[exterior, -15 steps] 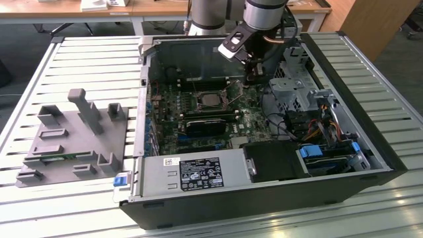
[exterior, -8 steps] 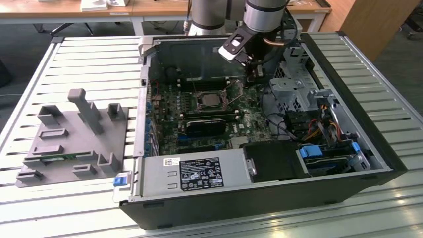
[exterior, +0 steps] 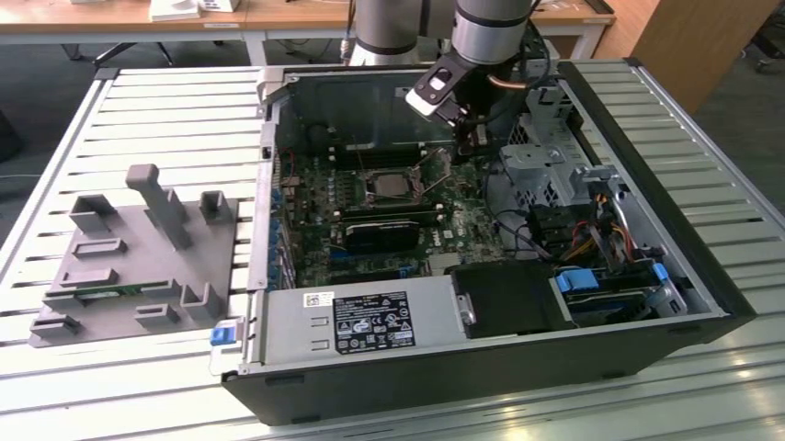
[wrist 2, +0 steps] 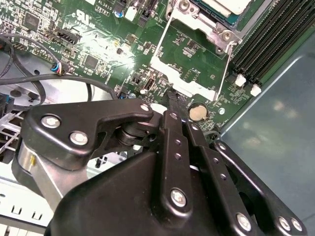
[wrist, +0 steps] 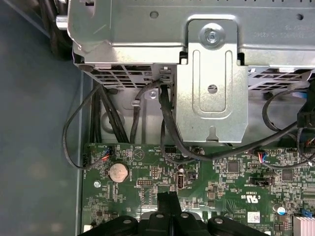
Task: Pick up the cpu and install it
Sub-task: 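Close the cpu cover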
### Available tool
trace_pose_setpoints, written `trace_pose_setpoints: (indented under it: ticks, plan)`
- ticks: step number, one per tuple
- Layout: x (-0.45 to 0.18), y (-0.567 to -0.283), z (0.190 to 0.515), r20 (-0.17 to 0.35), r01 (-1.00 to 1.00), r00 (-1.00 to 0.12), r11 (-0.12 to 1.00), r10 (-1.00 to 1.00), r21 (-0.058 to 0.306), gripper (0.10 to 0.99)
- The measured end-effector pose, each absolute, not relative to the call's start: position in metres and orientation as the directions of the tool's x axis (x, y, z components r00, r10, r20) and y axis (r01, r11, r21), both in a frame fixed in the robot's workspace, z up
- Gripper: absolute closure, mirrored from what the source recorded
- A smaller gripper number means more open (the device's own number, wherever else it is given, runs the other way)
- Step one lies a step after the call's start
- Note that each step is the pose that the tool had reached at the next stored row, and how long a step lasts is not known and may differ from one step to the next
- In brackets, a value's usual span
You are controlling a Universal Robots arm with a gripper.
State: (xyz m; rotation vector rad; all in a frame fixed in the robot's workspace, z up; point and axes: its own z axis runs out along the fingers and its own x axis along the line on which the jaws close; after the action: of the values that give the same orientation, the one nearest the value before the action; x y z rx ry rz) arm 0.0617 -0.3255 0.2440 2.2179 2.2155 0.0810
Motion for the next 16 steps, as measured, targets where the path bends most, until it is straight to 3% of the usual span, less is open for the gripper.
trace_pose_setpoints:
  ticks: [16]
  plan:
    - [0.0547,-0.3255,0.2435,0.033,0.999,0.000,-0.002,0.999,0.041,0.980]
